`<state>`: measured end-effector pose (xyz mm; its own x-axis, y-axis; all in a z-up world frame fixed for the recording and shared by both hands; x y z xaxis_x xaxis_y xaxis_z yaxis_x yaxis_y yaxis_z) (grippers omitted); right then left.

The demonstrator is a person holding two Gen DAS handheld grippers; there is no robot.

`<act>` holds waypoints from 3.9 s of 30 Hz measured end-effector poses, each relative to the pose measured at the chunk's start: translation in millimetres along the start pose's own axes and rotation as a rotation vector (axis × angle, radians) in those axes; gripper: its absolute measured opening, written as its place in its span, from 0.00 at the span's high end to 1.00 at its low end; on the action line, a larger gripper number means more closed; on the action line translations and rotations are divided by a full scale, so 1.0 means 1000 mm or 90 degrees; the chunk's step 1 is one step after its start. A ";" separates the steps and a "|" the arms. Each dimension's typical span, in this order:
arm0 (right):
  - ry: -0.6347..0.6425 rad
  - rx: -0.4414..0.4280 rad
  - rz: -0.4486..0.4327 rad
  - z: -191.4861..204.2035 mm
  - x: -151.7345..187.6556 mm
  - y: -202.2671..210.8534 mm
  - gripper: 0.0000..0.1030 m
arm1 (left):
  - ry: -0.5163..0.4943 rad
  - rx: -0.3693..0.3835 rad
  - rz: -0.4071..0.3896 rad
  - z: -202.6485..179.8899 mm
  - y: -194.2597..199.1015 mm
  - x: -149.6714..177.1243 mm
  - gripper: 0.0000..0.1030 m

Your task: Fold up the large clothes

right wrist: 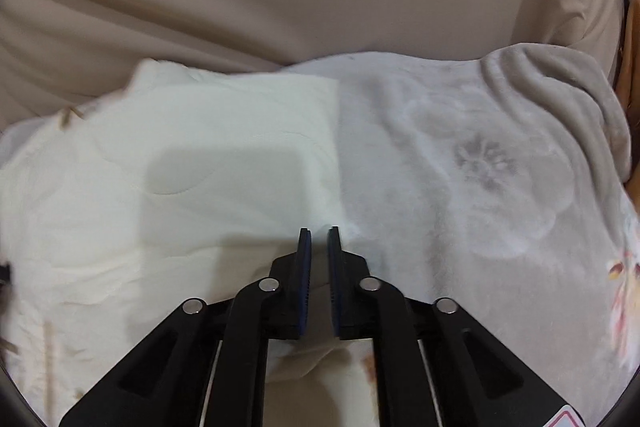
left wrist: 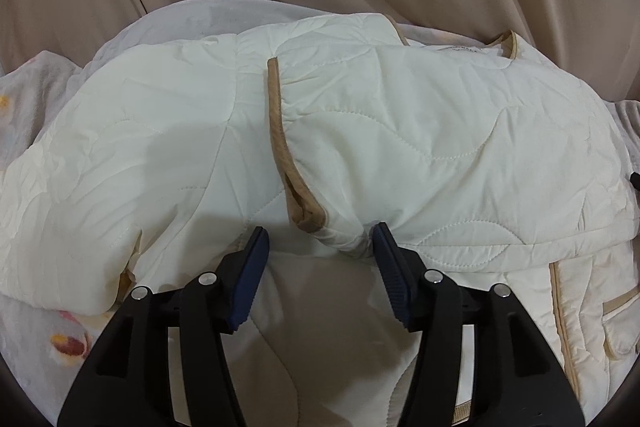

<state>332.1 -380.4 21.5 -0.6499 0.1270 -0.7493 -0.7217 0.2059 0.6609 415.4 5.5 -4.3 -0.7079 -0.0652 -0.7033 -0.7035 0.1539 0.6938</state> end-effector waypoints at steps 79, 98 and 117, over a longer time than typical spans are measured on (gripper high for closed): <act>0.099 -0.045 0.021 0.082 0.144 0.101 0.28 | 0.231 -0.059 -0.189 0.185 0.164 -0.098 0.95; 0.054 -0.101 -0.001 0.074 0.145 0.106 0.24 | -0.153 0.123 0.016 -0.209 0.054 0.054 0.38; -0.094 -0.190 -0.034 0.033 0.084 0.112 0.18 | 0.243 0.115 0.057 0.089 0.063 -0.008 0.14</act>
<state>205.0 -314.7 31.0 -0.5831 0.2675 -0.7671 -0.8062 -0.0740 0.5870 382.7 103.6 31.5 -0.7617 -0.3984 -0.5110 -0.6404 0.3430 0.6871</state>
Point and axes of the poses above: each gripper's, at about its wrist camera, not at the fingertips, and y roughly against the way its jaws point, z to its left, x to its underside, the point moved 4 cm from there along -y, roughly the way its jaws point, and after that the axes turned 12 degrees about y, right-handed, at the moved point
